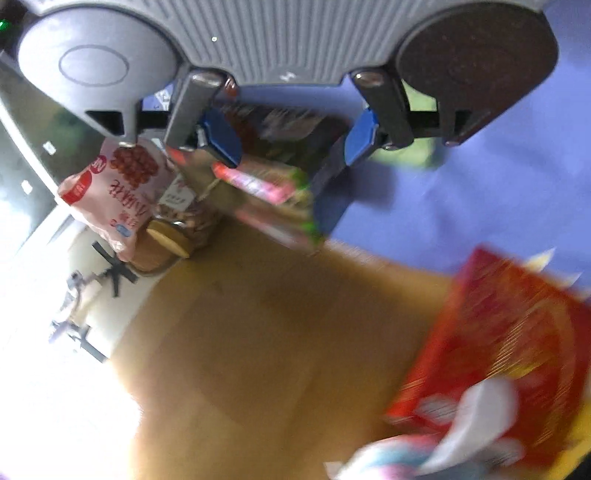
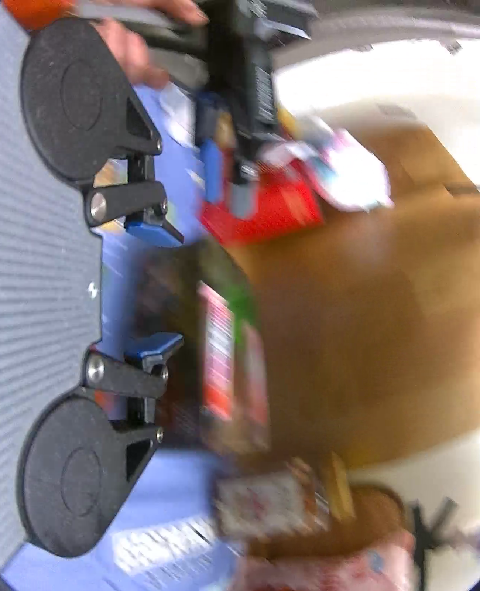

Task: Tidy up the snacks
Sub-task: 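Lift the pink candy box into the black tin box and release, then grasp the white jelly cup with the left gripper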

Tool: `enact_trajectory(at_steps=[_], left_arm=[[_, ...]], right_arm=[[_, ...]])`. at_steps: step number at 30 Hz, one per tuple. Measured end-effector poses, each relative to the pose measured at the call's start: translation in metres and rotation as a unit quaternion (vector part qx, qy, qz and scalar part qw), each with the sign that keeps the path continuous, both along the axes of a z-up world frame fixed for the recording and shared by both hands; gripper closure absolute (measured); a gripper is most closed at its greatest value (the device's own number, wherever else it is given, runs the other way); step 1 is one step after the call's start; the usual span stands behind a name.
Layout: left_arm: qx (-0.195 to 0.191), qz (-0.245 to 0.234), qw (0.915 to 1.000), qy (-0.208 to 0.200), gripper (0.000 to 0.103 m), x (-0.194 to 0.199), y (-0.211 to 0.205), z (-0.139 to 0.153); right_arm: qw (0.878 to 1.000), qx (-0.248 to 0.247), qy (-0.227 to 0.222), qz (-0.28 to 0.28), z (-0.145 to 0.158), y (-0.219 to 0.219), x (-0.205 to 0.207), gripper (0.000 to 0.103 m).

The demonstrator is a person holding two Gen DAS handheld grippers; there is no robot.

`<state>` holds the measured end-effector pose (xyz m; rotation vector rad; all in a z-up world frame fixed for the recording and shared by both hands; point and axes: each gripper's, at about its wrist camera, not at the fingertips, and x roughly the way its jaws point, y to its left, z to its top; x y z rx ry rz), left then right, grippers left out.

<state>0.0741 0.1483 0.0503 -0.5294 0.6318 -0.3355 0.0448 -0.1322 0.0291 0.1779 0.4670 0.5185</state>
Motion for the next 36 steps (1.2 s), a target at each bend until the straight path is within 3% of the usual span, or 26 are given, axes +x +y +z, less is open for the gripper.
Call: enact_trajectory(at_steps=[3,9,13,16,21,24,29,36], left_arm=[[-0.017,-0.014,0.9996,0.015,0.041,-0.024,0.008,-0.013],[-0.010,-0.078,0.9959,0.044,0.043,-0.035,-0.029,-0.032],[0.011,-0.083,0.9950,0.055,0.049,-0.041,-0.039,-0.042],[-0.003,-0.074,0.9956,0.058,0.049,-0.043,-0.033,-0.044],[0.012,-0.077,0.9944,0.072,0.049,-0.042,-0.038,-0.047],[0.030,-0.073,0.9938,0.078,0.048,-0.046,-0.046,-0.051],[0.013,-0.060,0.9948,0.081,0.049,-0.048,-0.045,-0.045],[0.023,-0.071,0.9970,0.021,0.049,-0.020,-0.059,0.001]], right_arm=[[0.998,-0.027,0.016,0.047,-0.018,0.020,-0.019,0.048],[0.993,-0.067,0.023,0.093,-0.029,0.054,-0.029,0.047],[0.989,-0.079,0.012,0.121,-0.024,0.068,-0.047,0.047],[0.989,-0.100,-0.001,0.111,-0.025,0.068,-0.058,0.048],[0.991,-0.074,0.074,0.089,-0.041,0.059,-0.043,0.046],[0.991,-0.041,0.095,0.090,-0.044,0.059,-0.036,0.049],[0.992,-0.028,0.090,0.085,-0.042,0.058,-0.037,0.052],[0.998,-0.020,0.033,0.058,-0.016,0.049,-0.033,0.053]])
